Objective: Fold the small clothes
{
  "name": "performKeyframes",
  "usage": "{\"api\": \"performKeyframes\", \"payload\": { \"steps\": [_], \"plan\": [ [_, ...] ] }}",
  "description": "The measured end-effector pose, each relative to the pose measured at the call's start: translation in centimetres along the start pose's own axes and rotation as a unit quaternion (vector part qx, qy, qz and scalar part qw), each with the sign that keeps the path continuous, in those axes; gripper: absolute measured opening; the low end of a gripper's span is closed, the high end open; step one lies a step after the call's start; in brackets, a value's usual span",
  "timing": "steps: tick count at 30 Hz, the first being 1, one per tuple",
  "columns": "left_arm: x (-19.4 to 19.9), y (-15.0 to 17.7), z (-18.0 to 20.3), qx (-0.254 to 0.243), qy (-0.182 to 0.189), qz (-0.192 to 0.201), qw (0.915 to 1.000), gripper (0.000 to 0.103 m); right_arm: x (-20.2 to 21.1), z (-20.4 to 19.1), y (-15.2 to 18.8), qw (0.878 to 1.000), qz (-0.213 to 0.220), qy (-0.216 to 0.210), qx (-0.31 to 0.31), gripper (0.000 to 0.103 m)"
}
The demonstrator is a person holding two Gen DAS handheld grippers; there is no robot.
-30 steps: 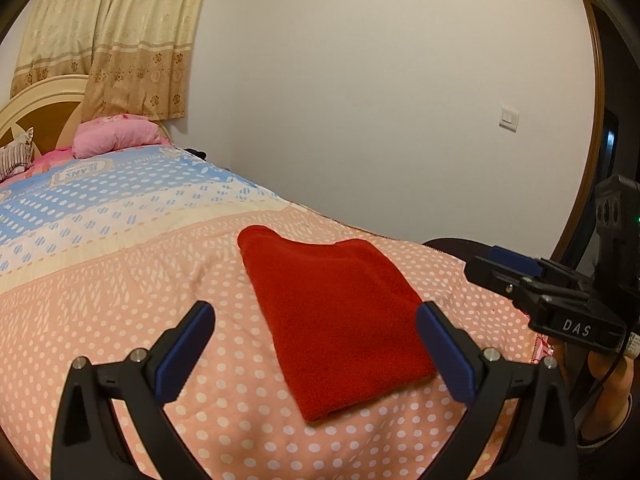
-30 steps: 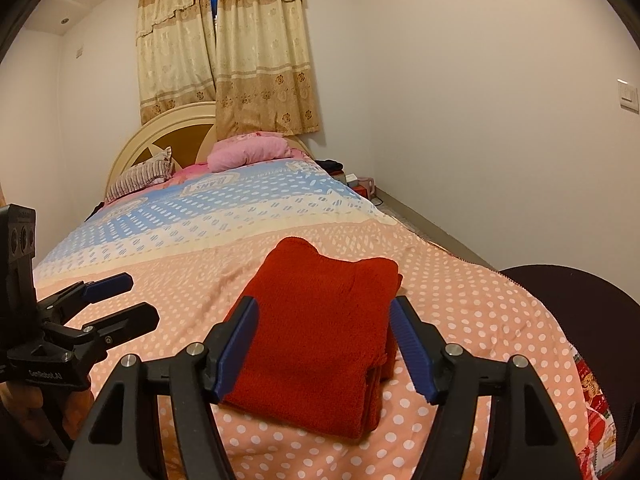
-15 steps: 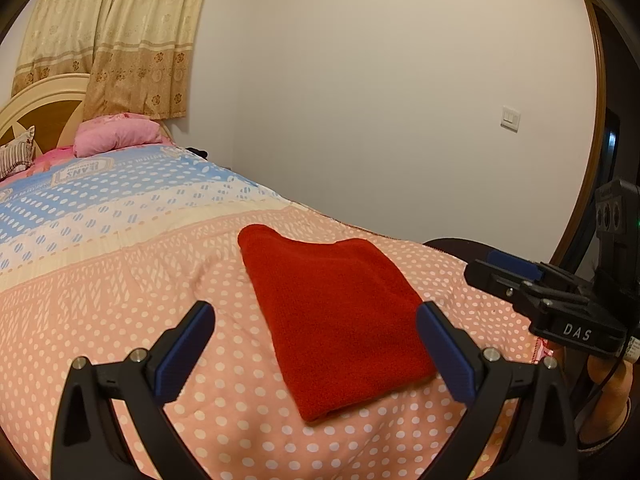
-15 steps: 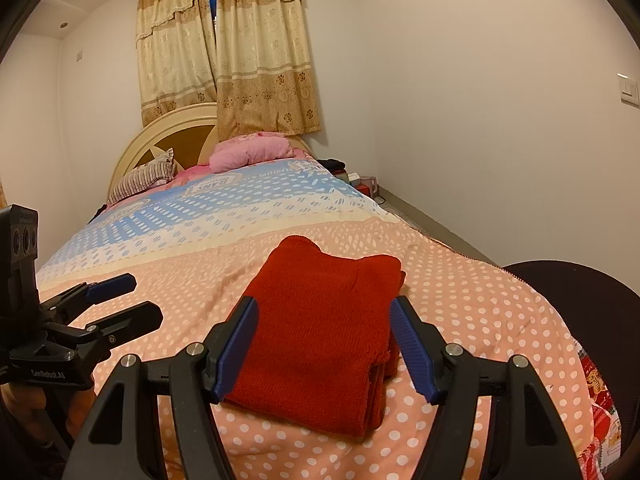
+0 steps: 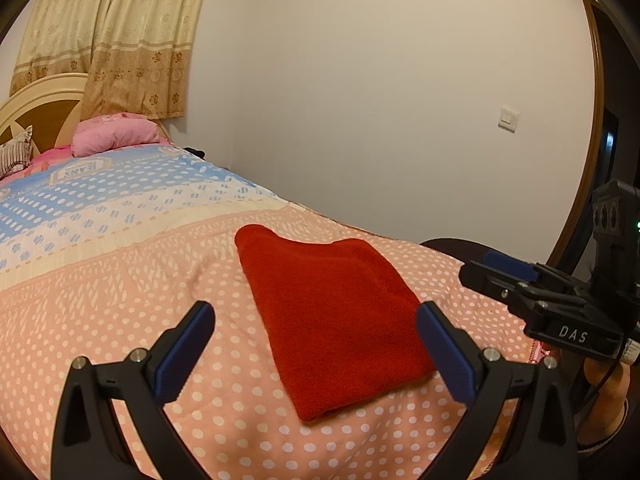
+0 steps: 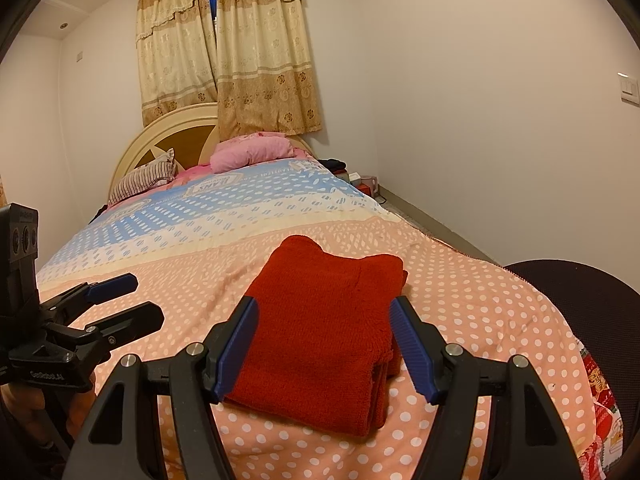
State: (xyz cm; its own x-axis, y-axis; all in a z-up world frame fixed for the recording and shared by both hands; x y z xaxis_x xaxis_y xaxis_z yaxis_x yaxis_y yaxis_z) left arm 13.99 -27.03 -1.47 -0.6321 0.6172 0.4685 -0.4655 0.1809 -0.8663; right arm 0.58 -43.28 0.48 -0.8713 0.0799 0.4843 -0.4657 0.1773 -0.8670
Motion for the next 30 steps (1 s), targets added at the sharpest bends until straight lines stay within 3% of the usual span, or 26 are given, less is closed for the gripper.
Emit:
{"api": "performKeyframes", "payload": {
  "steps": [30],
  "plan": [
    [-0.15, -0.08, 0.43, -0.021, -0.015, 0.001, 0.9997, 0.103, 0.34, 0.07, 0.17, 1.0, 0.003, -0.001, -0.006, 0.069]
  ]
}}
Point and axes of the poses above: each gripper's, at about its wrist camera, not at the fingertips, and x roughly against the way its jaws point, z to its right, y to its underside, the point moved 4 cm from there along -x, roughly the way its jaws point, and after that the axes turned 3 degrees about -y, right-handed, at the moved point
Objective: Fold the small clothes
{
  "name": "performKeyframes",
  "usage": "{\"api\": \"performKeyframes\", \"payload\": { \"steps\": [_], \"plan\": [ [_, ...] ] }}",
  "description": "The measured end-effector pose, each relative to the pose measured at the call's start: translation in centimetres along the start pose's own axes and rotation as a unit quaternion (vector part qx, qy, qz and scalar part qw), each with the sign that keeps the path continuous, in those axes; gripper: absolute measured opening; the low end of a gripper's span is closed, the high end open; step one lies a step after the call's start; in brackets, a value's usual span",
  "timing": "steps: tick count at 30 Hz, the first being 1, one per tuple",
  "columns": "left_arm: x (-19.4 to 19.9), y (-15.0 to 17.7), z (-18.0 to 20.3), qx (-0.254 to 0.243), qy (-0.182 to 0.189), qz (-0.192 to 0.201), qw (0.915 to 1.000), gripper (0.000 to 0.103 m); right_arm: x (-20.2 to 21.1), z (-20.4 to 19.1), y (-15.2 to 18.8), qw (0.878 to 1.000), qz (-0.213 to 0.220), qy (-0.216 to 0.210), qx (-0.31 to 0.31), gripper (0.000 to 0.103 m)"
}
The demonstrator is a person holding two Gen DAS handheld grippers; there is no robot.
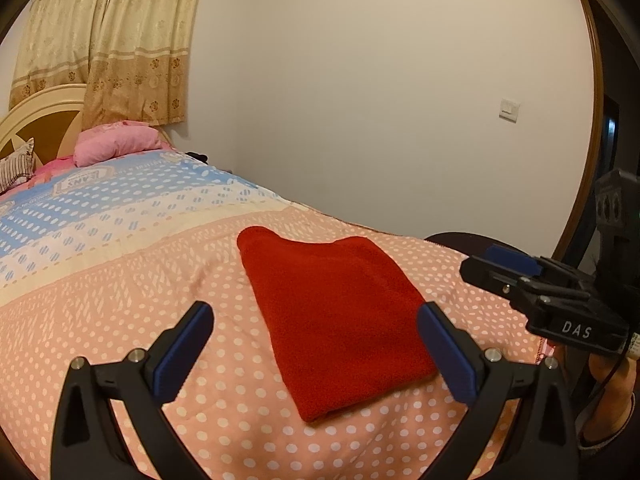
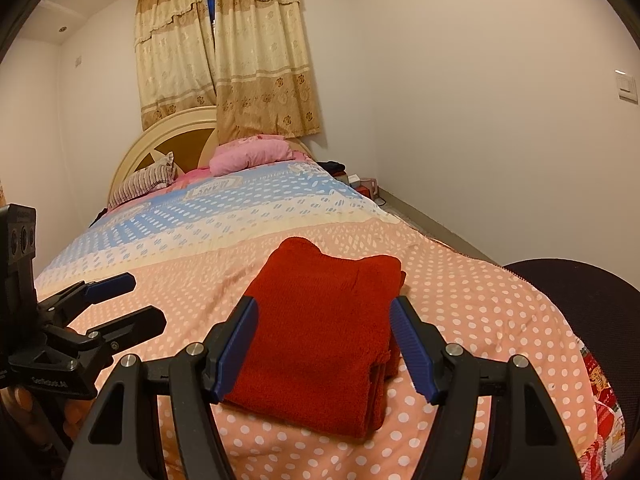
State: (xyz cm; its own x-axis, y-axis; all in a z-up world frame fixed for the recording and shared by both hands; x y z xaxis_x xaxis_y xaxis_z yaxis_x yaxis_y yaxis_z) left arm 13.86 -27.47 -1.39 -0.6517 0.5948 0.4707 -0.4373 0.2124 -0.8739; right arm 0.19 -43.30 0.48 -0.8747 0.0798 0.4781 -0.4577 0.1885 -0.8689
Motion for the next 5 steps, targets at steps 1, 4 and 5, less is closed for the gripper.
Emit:
{"api": "performKeyframes", "payload": {
  "steps": [1, 4, 5],
  "plan": [
    [0.04, -0.01, 0.0, -0.001, 0.002, 0.001, 1.0, 0.103, -0.08, 0.05, 0.0, 1.0, -0.001, 0.0, 0.0, 0.069],
    [0.26, -0.01, 0.21, -0.007, 0.004, 0.007, 0.9999, 0.103, -0.23, 0.12, 0.03, 1.0, -0.003, -0.001, -0.002, 0.069],
    [0.25, 0.0, 0.31, -0.009, 0.006, 0.007, 0.9999, 0.103, -0.29, 0.12, 0.06, 1.0, -0.004, 0.0, -0.002, 0.069]
  ]
}}
Point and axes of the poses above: each gripper's, at about its wrist camera, not at the fingertips, and x roughly against the way its jaws point, z to its right, y to its underside, the point moved 4 cm from there along -x, roughly the way its jaws point, and after that the axes turned 3 degrees about -y, right-handed, at the moved point
